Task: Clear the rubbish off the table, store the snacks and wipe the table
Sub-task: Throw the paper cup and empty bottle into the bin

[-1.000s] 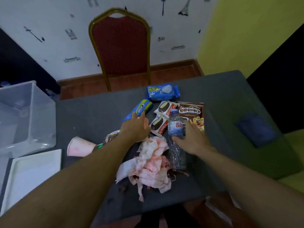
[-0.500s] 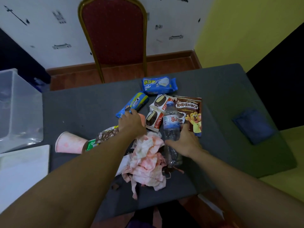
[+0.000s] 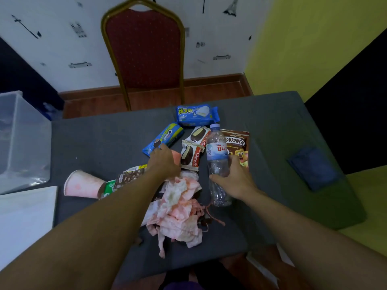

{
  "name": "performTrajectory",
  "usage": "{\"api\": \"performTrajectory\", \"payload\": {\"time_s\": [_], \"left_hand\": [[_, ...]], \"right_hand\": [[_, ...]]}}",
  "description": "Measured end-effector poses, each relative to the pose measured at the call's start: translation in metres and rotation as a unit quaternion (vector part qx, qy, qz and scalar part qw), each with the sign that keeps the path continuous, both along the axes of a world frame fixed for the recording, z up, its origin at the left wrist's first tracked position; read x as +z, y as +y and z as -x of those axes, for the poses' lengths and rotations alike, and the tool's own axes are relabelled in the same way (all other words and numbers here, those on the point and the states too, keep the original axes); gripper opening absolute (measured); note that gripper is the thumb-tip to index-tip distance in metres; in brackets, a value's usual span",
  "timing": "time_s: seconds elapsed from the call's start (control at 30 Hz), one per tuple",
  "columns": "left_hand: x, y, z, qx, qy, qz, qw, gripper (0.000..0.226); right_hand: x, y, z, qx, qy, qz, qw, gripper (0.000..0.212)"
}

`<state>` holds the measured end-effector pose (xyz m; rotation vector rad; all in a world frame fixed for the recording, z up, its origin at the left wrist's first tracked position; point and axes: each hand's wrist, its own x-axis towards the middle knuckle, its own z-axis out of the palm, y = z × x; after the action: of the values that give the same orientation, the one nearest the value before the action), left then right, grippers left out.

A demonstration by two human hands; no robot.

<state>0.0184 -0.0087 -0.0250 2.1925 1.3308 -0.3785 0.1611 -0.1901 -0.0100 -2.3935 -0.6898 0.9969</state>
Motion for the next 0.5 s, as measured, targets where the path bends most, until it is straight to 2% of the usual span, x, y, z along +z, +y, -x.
{"api": "performTrajectory", "payload": {"time_s": [0.1,0.23,0.4,0.5], "left_hand": [[0.009,0.002,0.001,0.028,-0.056,-0.004,0.998,0.082],[0.028,0.004,0.001,0.045,-0.109,-0.029,0.993,0.060],[0.053,0.008,0.007,0.097,-0.177,-0.014,0.979,0.062],[0.069,0.013,0.013,0.130,-0.225,-0.032,0.965,0.061]], "right_hand": [[0.007,0.004,-0.005,0.007,-0.014,-0.027,1.000,0.074],[0.018,0.014,-0.010,0.025,-0.013,-0.056,0.998,0.076],[0.035,0.032,-0.016,0.048,-0.030,-0.092,0.994,0.075],[0.044,0.045,-0.019,0.067,-0.021,-0.120,0.990,0.083]]}}
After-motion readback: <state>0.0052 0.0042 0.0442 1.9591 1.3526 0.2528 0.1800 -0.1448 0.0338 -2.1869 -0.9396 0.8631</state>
